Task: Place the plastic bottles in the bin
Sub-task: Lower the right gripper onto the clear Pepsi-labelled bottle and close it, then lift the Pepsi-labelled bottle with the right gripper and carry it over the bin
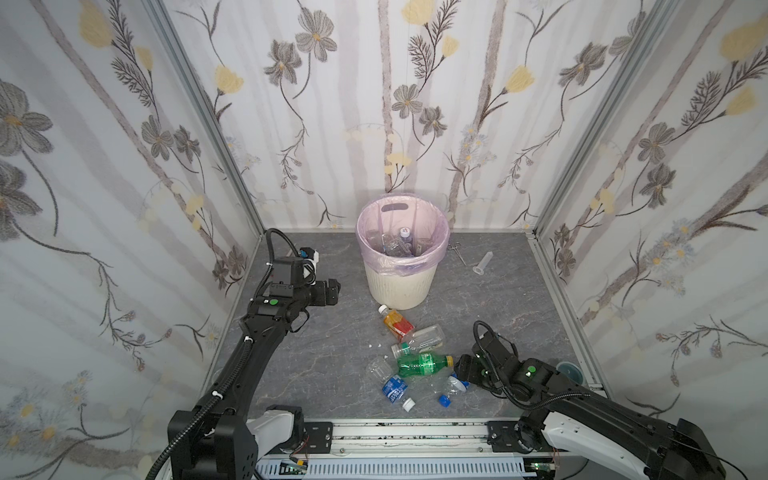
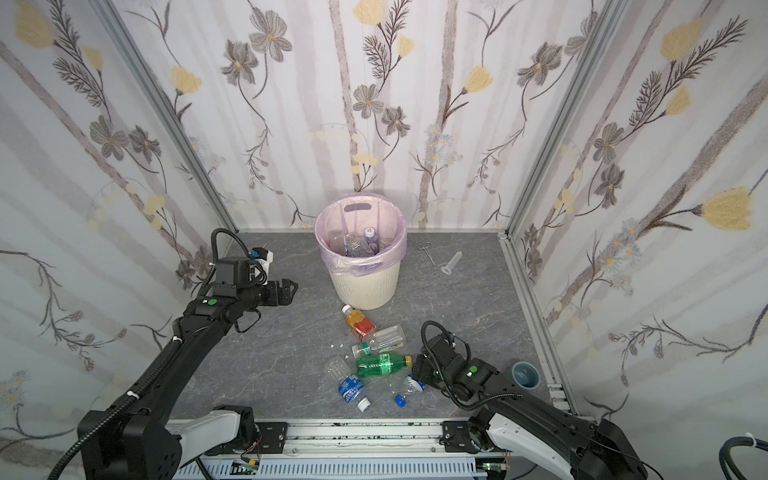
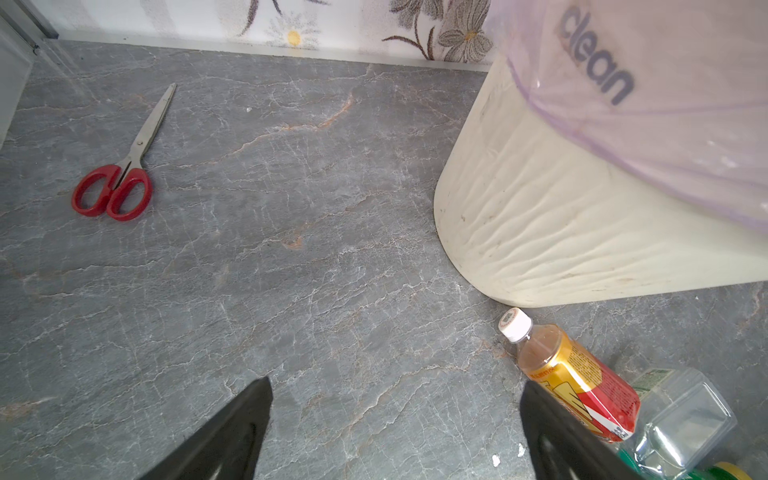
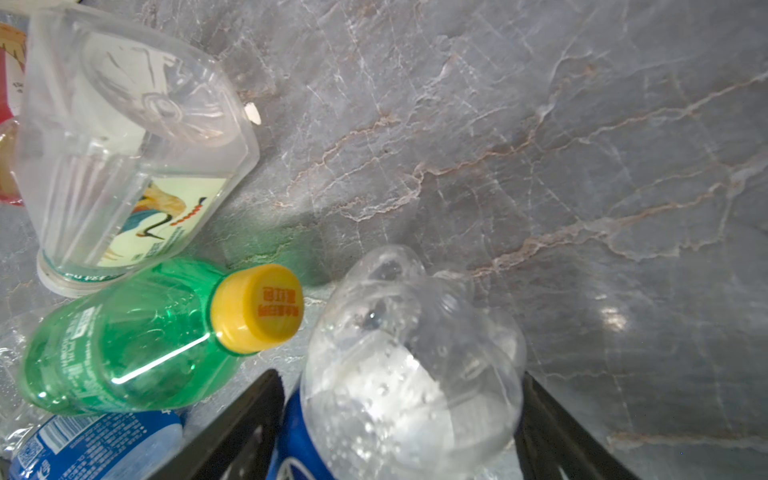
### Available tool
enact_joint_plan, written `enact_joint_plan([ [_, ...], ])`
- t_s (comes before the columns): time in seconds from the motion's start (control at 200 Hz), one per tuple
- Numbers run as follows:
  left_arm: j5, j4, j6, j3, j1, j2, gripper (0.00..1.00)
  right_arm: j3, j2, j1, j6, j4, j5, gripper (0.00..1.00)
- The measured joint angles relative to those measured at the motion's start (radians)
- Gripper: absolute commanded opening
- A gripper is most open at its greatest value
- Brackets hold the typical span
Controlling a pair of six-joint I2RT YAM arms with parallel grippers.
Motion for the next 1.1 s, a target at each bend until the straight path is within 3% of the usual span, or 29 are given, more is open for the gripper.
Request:
enact_joint_plan([
  [0.515, -0.001, 0.000, -0.003, 0.004, 0.004, -0.006, 0.95, 0.000, 0.079, 0.000, 0.001, 0.041, 0.056, 0.61],
  [0.67, -0.001, 0.001, -0.003, 0.006, 0.004, -0.006, 0.95, 0.047, 0.076, -0.005, -0.025, 0.008, 0.119, 0.53],
  [0.925, -0.001, 0.001, -0.003, 0.011, 0.005, -0.005, 0.95, 0.137, 0.089, -0.027, -0.083, -0.024, 0.204, 0.52],
  [1.1, 0.000, 0.006, -0.002, 0.015, 0.005, -0.004, 0.96, 0.244, 0.093, -0.105, -0.175, -0.066, 0.247, 0.52],
])
